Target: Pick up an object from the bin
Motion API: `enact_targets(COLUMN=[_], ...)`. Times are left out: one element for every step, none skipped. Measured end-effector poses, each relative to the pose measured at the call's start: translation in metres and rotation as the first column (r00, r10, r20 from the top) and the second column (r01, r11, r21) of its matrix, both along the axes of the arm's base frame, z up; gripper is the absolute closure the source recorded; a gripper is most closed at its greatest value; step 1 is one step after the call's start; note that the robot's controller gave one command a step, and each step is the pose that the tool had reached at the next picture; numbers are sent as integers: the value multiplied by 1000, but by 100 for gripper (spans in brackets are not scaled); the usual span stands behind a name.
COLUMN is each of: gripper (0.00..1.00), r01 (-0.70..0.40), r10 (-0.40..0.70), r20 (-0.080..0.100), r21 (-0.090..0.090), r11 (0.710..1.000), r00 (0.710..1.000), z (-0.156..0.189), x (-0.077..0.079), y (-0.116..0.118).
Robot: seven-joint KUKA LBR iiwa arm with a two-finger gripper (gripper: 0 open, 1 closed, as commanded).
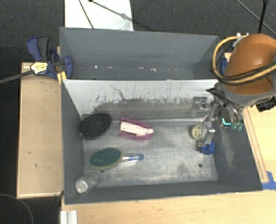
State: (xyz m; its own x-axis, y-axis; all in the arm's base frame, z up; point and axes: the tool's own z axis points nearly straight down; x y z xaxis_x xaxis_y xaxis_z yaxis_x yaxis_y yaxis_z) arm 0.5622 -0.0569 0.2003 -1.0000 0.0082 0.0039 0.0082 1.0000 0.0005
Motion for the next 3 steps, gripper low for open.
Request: enact_targets(gripper=[0, 0, 100], r01=[-182, -200, -201], r10=[182, 200, 202], r20=[1, 14, 14], r21=[-1, 2, -10], r11=[983, 980, 979], r00=[983, 980, 979], z=[-85, -125, -121], x=[15, 4, 5], y=[-68, -81, -87])
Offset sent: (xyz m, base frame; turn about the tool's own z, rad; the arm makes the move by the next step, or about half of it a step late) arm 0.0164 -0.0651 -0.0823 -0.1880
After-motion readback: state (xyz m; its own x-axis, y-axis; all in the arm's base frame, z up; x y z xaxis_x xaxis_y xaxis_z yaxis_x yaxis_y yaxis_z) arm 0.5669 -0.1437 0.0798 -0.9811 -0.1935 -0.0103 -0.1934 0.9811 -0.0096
